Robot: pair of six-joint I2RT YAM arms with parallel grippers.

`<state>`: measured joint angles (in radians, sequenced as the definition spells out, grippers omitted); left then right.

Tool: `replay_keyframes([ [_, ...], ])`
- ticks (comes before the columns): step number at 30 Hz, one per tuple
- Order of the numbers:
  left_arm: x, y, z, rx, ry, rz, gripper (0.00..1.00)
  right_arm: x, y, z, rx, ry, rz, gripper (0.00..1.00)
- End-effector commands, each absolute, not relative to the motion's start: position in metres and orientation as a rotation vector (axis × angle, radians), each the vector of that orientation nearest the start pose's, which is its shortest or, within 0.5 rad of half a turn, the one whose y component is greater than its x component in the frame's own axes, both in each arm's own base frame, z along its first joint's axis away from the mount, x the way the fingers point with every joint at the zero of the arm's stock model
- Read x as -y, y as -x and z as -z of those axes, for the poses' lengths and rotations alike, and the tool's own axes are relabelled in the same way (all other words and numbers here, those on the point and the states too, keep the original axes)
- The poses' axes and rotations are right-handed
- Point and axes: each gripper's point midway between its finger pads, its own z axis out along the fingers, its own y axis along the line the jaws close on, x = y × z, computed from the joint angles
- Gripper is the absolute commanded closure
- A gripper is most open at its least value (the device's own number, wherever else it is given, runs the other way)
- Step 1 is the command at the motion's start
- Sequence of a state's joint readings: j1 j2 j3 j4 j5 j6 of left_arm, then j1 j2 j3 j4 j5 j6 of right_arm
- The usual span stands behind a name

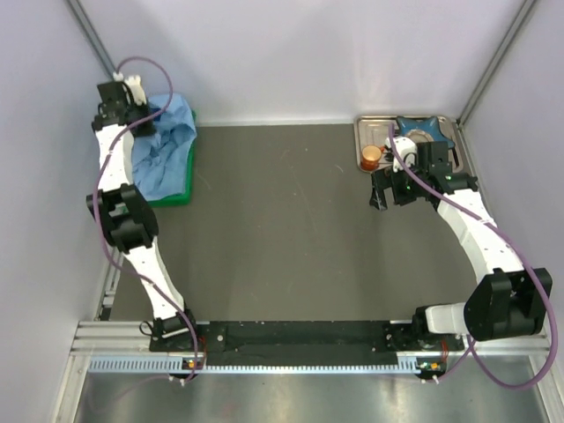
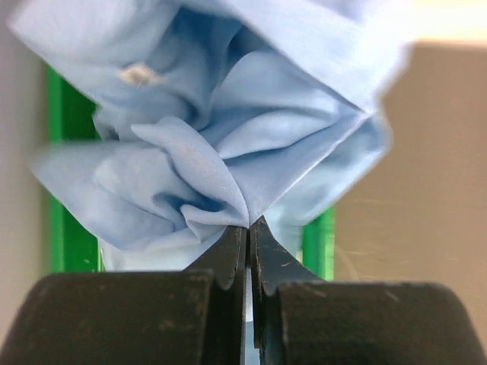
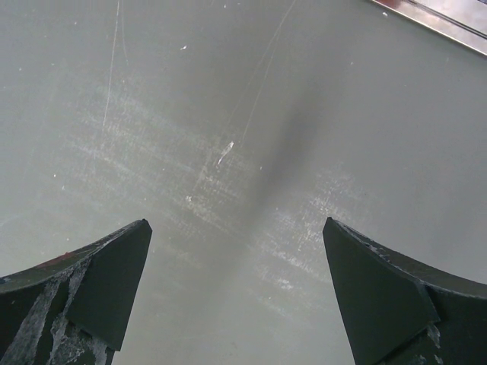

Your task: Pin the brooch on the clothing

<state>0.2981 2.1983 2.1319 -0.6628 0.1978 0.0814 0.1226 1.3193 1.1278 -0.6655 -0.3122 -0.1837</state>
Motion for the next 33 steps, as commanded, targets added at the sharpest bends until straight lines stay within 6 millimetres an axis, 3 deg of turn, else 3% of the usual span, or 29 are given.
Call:
replay_keyframes([
  [1,-0.053,-0.547,-0.380,-1.843,-0.139,0.149,1.00,-0.095,-0.338,-0.195,-2.276,0.531,-0.360,0.01],
  [3,-0.025,-0.534,-0.415,-1.771,-0.181,0.186,1.00,-0.096,-0.340,-0.195,-2.279,0.528,-0.370,0.01],
  [4,0.001,-0.529,-0.426,-1.747,-0.206,0.234,1.00,-0.097,-0.340,-0.195,-2.283,0.521,-0.373,0.01],
  [7,0.052,-0.508,-0.476,-1.622,-0.256,0.342,1.00,-0.098,-0.342,-0.197,-2.280,0.514,-0.382,0.01],
  [9,0.076,-0.488,-0.516,-1.516,-0.280,0.420,1.00,-0.099,-0.342,-0.199,-2.277,0.516,-0.391,0.01],
  [10,0.098,-0.478,-0.539,-1.444,-0.283,0.493,1.00,-0.100,-0.342,-0.199,-2.275,0.515,-0.393,0.01],
  [12,0.117,-0.455,-0.575,-1.352,-0.271,0.585,1.00,-0.102,-0.343,-0.197,-2.283,0.516,-0.407,0.01],
  [13,0.134,-0.436,-0.603,-1.258,-0.317,0.628,1.00,-0.102,-0.343,-0.198,-2.283,0.511,-0.411,0.01],
  [17,0.165,-0.385,-0.664,-1.067,-0.353,0.748,1.00,-0.106,-0.345,-0.199,-2.284,0.506,-0.439,0.01],
  [22,0.169,-0.336,-0.716,-0.909,-0.309,0.903,1.00,-0.106,-0.347,-0.201,-2.280,0.502,-0.442,0.01],
  [25,0.177,-0.326,-0.716,-0.918,-0.321,0.976,1.00,-0.108,-0.348,-0.199,-2.290,0.502,-0.455,0.01],
  [28,0.186,-0.347,-0.676,-1.063,-0.326,0.977,1.00,-0.109,-0.349,-0.199,-2.291,0.504,-0.462,0.01],
  [32,0.187,-0.383,-0.588,-1.294,-0.420,0.795,1.00,-0.106,-0.348,-0.199,-2.299,0.501,-0.444,0.01],
  [33,0.184,-0.394,-0.550,-1.404,-0.408,0.763,1.00,-0.105,-0.348,-0.198,-2.302,0.501,-0.436,0.01],
])
